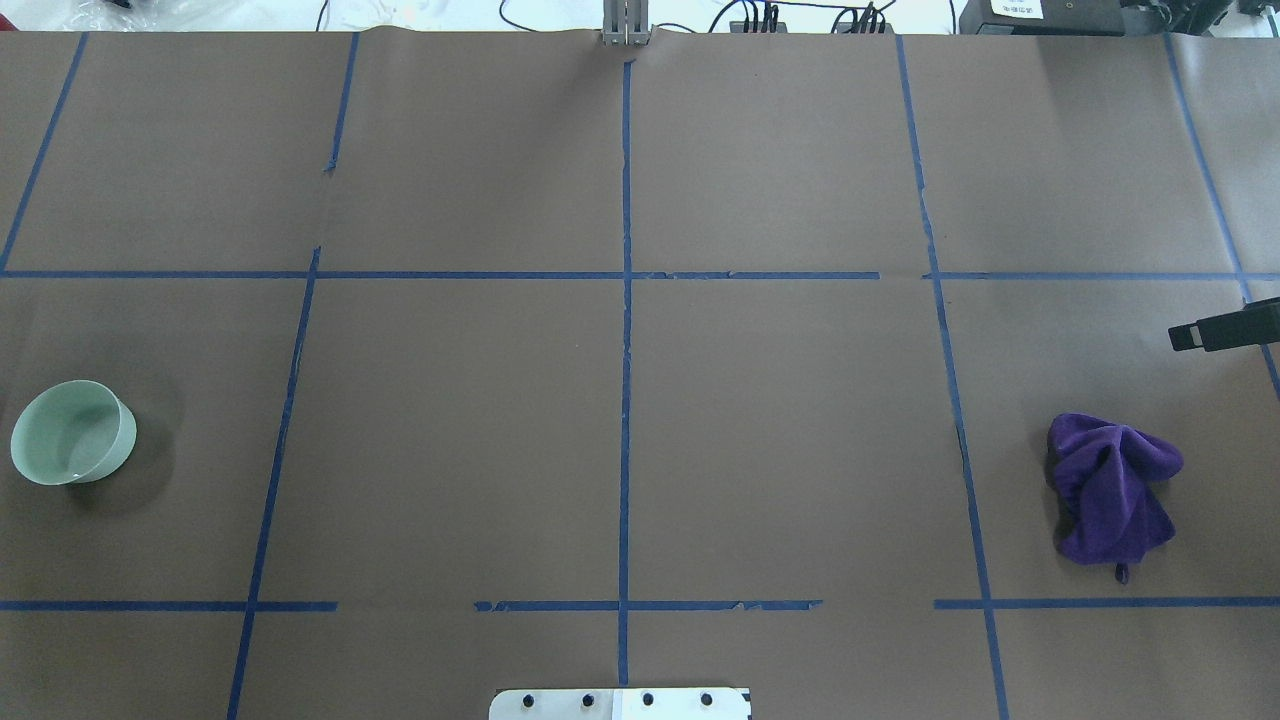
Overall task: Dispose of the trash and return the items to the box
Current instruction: 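Release the cup in the clear bin while the right gripper reaches toward the purple cloth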
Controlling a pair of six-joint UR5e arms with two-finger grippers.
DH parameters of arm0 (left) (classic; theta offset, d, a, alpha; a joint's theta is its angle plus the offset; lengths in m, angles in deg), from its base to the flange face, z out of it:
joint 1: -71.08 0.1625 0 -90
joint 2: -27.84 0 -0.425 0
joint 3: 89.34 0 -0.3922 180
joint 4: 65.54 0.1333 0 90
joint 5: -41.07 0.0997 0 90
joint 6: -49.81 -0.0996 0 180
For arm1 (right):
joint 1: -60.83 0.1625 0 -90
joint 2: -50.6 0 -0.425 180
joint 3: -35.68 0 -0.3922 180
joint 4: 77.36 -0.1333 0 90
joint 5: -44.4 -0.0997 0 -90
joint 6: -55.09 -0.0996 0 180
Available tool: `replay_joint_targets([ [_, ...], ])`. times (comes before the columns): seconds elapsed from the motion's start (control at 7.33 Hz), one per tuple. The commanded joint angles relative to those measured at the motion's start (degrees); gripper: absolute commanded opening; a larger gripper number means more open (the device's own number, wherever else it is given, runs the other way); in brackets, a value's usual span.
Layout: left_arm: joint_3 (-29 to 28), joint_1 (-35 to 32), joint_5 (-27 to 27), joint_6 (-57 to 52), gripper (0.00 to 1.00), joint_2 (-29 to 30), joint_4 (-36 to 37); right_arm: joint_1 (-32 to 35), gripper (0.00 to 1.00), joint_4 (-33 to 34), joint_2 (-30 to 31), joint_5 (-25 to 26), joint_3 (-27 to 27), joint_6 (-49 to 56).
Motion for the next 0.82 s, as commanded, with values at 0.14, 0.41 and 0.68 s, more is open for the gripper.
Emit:
replay_joint_targets([
  [0.14,2.03,-0.02,1.85,1.01,1.00,5.37,-0.86,-10.36,1.00,-2.45,0.89,11.31,0.08,-8.42],
  [0.41,5.27,-0.29,1.51,1.01,1.00,10.91,7.35,-20.03,1.00,-4.23,1.68,21.94,0.08,-16.95],
  [0.68,11.69,-0.64,1.51,0.92,1.00,14.35,18.09,-26.28,0.89,-4.23,5.10,27.15,-0.09,-17.24],
])
